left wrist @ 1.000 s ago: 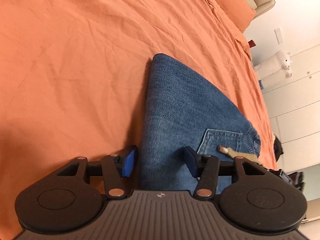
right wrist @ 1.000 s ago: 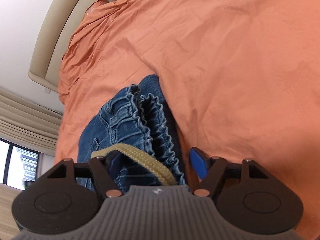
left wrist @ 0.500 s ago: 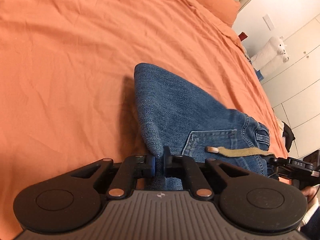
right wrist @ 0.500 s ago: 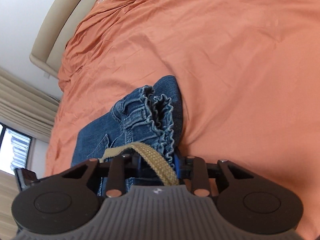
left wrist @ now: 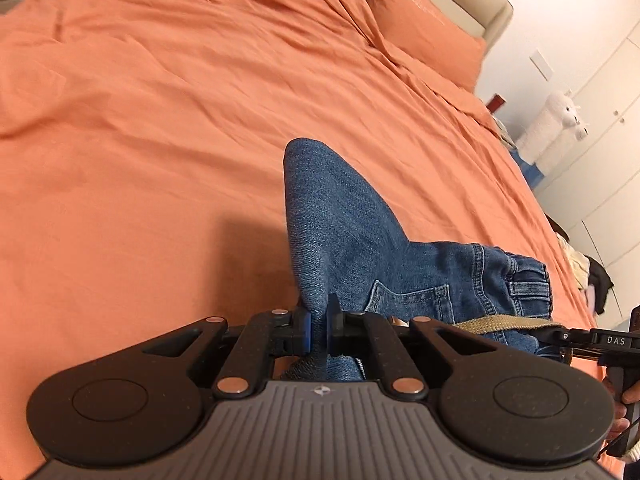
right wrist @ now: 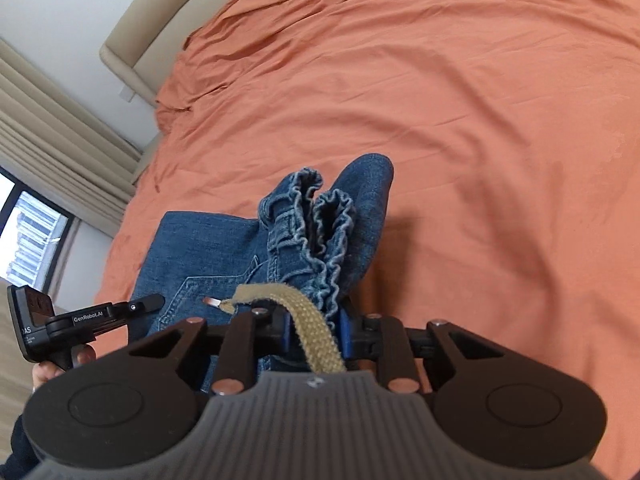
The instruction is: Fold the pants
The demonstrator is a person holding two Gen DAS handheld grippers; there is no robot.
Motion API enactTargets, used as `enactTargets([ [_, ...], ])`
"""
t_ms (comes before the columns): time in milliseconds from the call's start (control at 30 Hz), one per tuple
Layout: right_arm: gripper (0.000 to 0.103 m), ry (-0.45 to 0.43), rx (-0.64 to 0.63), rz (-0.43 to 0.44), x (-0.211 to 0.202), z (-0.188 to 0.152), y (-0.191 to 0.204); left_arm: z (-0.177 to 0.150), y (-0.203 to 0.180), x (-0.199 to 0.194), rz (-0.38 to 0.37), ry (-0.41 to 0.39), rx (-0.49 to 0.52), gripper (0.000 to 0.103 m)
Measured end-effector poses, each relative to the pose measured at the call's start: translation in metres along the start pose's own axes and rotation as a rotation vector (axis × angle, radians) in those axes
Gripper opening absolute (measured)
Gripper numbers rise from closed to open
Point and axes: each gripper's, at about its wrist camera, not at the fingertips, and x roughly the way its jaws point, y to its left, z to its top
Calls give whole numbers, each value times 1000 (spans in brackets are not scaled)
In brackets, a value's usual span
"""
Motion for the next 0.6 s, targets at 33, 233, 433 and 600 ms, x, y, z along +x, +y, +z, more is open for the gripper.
enactTargets([
  [33,18,0,-1,13,5,-2,10,3,6,-9,8,-8,2,6],
  [233,18,3,-8,83,51,0,71,34,47,-49,90,-49,33,6],
  [433,18,39,1,134,121,3,118,56,98,-66,174,-48,36,6],
  [600,18,95,-3,111,177,-1,127,47,147,-48,186,7,-3,6],
])
